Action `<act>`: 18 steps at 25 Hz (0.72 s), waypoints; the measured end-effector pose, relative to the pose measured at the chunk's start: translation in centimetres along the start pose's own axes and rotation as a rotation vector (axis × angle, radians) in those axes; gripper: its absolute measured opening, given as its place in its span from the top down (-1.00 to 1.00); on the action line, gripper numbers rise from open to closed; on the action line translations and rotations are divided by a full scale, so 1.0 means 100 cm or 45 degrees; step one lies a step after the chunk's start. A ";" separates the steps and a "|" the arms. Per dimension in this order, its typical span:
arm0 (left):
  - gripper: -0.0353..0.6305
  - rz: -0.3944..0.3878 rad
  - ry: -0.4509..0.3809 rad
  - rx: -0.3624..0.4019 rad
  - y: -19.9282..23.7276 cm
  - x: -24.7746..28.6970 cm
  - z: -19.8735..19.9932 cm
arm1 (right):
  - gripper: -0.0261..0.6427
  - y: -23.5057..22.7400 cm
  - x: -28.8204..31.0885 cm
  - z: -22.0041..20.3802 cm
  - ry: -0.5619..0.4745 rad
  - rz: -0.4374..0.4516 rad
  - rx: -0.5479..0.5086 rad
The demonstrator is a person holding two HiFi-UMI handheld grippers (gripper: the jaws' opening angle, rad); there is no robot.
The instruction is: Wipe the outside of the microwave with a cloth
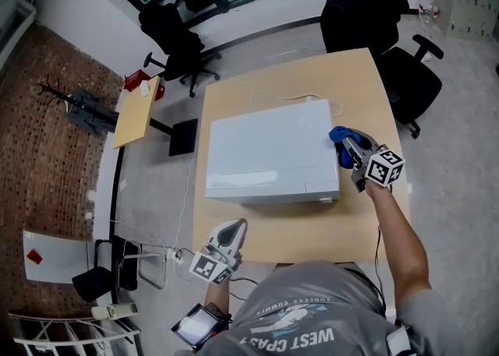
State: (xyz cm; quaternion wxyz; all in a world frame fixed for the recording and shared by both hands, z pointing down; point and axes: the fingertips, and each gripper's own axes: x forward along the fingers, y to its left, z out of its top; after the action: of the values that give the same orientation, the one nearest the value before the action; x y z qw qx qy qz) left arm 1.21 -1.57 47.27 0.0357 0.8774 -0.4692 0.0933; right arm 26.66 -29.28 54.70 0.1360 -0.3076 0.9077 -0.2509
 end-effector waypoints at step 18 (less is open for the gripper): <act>0.82 -0.027 0.059 -0.030 -0.003 0.013 -0.015 | 0.72 -0.028 -0.002 -0.042 0.030 -0.041 0.140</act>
State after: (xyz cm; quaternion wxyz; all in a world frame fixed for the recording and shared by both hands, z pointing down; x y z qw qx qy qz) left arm 1.96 -2.25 49.03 0.0577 0.8795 -0.4601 0.1076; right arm 26.54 -29.51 59.70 0.1378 -0.3114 0.8890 -0.3062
